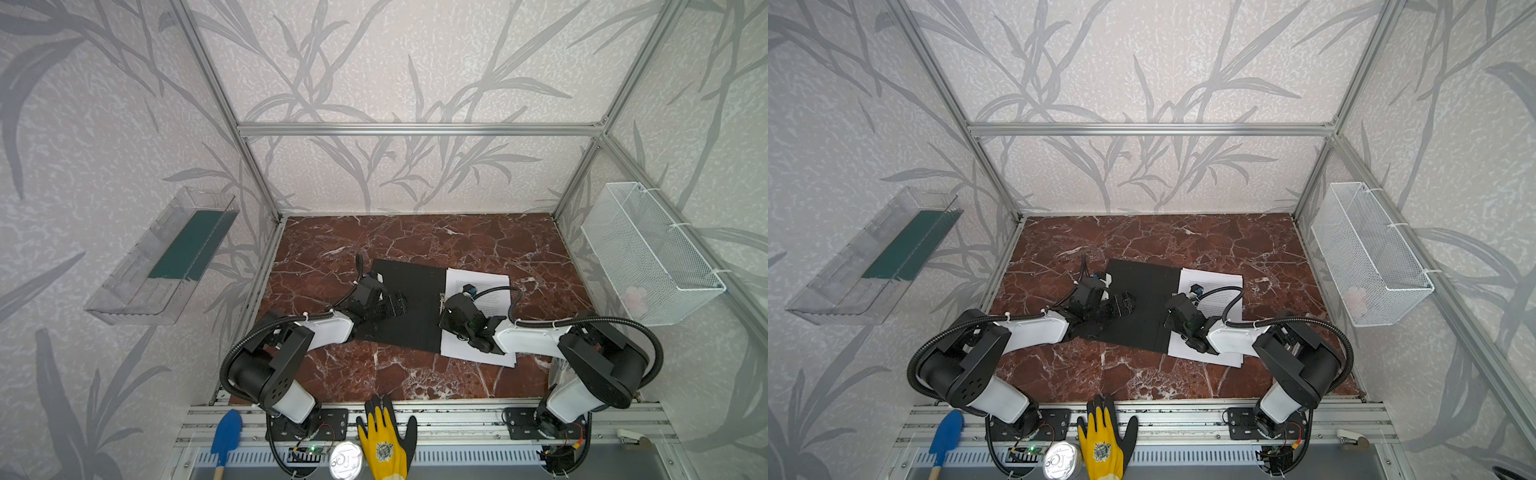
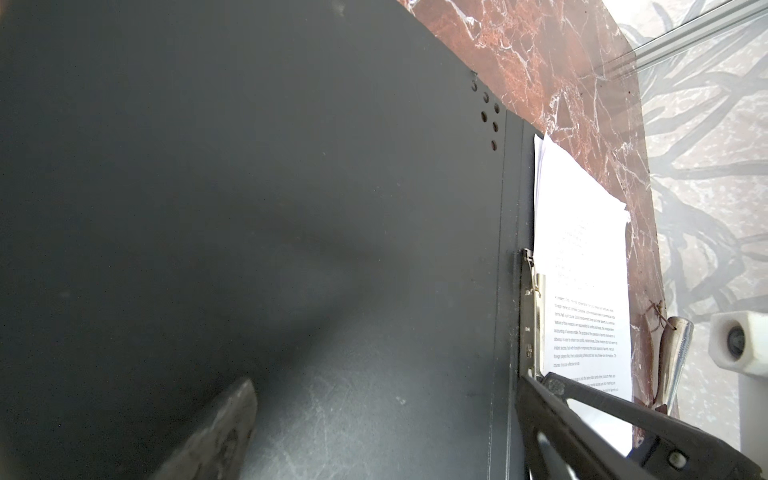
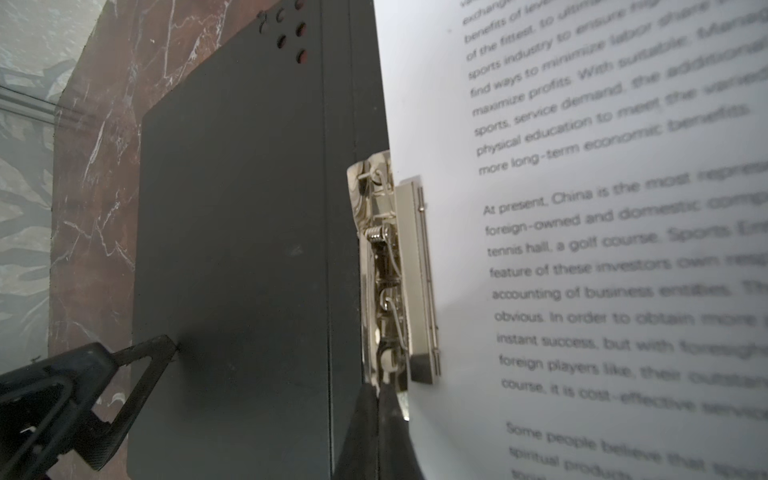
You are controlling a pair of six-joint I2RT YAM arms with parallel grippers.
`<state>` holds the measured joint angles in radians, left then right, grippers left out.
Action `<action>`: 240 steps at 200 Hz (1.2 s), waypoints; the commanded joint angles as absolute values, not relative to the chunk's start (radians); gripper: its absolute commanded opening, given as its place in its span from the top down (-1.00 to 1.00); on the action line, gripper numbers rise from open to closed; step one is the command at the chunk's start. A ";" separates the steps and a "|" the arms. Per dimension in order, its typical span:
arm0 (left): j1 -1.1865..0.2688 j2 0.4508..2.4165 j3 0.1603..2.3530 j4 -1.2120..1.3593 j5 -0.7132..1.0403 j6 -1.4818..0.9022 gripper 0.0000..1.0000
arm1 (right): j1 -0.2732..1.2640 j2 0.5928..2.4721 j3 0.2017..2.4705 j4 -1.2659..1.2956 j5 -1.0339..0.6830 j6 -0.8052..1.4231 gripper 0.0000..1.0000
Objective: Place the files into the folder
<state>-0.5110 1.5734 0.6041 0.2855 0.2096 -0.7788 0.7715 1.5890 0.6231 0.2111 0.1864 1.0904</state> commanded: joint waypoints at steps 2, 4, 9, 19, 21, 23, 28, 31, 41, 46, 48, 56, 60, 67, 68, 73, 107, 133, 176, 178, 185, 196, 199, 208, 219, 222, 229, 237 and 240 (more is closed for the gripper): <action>-0.502 1.620 0.545 0.071 0.180 -0.792 -0.98 | 0.746 1.616 0.568 0.067 0.169 1.054 0.99; -0.503 1.620 0.545 0.070 0.181 -0.792 -0.98 | 0.745 1.619 0.566 0.073 0.163 1.050 0.98; -0.503 1.620 0.545 0.070 0.181 -0.792 -0.98 | 0.743 1.622 0.566 0.086 0.154 1.039 0.96; -0.503 1.618 0.545 0.072 0.184 -0.792 -0.98 | 0.742 1.625 0.570 0.087 0.143 1.023 0.84; -0.503 1.619 0.545 0.072 0.185 -0.792 -0.98 | 0.742 1.625 0.571 0.085 0.143 1.021 0.80; -0.502 1.618 0.545 0.072 0.186 -0.792 -0.98 | 0.742 1.624 0.572 0.084 0.143 1.020 0.76; -0.503 1.618 0.545 0.073 0.188 -0.792 -0.98 | 0.742 1.621 0.571 0.083 0.140 1.016 0.68; -0.502 1.619 0.545 0.072 0.188 -0.790 -0.98 | 0.743 1.617 0.569 0.085 0.140 1.013 0.63; -0.503 1.613 0.546 0.069 0.198 -0.784 -0.98 | 0.742 1.598 0.562 0.088 0.141 1.007 0.50; -0.503 1.608 0.546 0.067 0.201 -0.781 -0.98 | 0.742 1.586 0.556 0.089 0.144 1.006 0.42; -0.503 1.606 0.546 0.067 0.200 -0.780 -0.99 | 0.742 1.579 0.552 0.089 0.144 1.006 0.39; -0.503 1.596 0.546 0.067 0.204 -0.776 -0.98 | 0.743 1.554 0.540 0.104 0.141 0.996 0.29; -0.503 1.589 0.546 0.063 0.208 -0.774 -0.98 | 0.742 1.542 0.535 0.113 0.140 0.987 0.25; -0.503 1.577 0.549 0.059 0.214 -0.767 -0.98 | 0.742 1.512 0.530 0.114 0.138 0.973 0.20; -0.503 1.576 0.549 0.059 0.215 -0.765 -0.98 | 0.742 1.505 0.529 0.115 0.137 0.970 0.19; -0.503 1.566 0.552 0.053 0.224 -0.757 -0.98 | 0.742 1.482 0.526 0.117 0.135 0.958 0.15; -0.502 1.449 0.559 0.024 0.259 -0.724 -0.98 | 0.741 1.283 0.527 0.087 0.148 0.864 -0.22; -0.504 1.310 0.535 0.024 0.269 -0.733 -0.98 | 0.706 1.127 0.575 -0.091 0.185 0.785 -0.40; -0.500 1.133 0.497 0.000 0.121 -0.718 -0.98 | 0.449 0.985 0.591 -0.284 -0.004 0.644 -0.79; -0.501 1.134 0.497 0.001 0.117 -0.717 -0.98 | 0.438 0.980 0.587 -0.284 -0.016 0.619 -0.81; -0.499 1.136 0.503 0.007 0.106 -0.711 -0.98 | 0.399 0.963 0.566 -0.277 -0.044 0.592 -0.88; -0.494 1.162 0.528 0.006 0.082 -0.697 -0.98 | 0.349 0.943 0.532 -0.254 -0.079 0.574 -0.97; -0.491 1.173 0.537 0.003 0.074 -0.692 -0.98 | 0.337 0.940 0.523 -0.248 -0.084 0.571 -0.98; -0.473 1.206 0.568 -0.010 0.071 -0.678 -0.98 | 0.298 0.935 0.501 -0.237 -0.098 0.569 -0.99; -0.447 1.248 0.598 -0.014 0.064 -0.661 -0.98 | 0.256 0.934 0.479 -0.228 -0.111 0.570 -1.00; -0.439 1.260 0.606 -0.014 0.061 -0.657 -0.98 | 0.246 0.934 0.474 -0.228 -0.114 0.571 -1.00; -0.416 1.288 0.624 -0.015 0.060 -0.650 -0.98 | 0.225 0.933 0.462 -0.229 -0.114 0.576 -0.99; -0.389 1.322 0.645 -0.026 0.064 -0.641 -0.98 | 0.203 0.929 0.452 -0.231 -0.106 0.581 -0.99; -0.379 1.334 0.653 -0.034 0.063 -0.639 -0.98 | 0.197 0.927 0.449 -0.235 -0.100 0.582 -0.99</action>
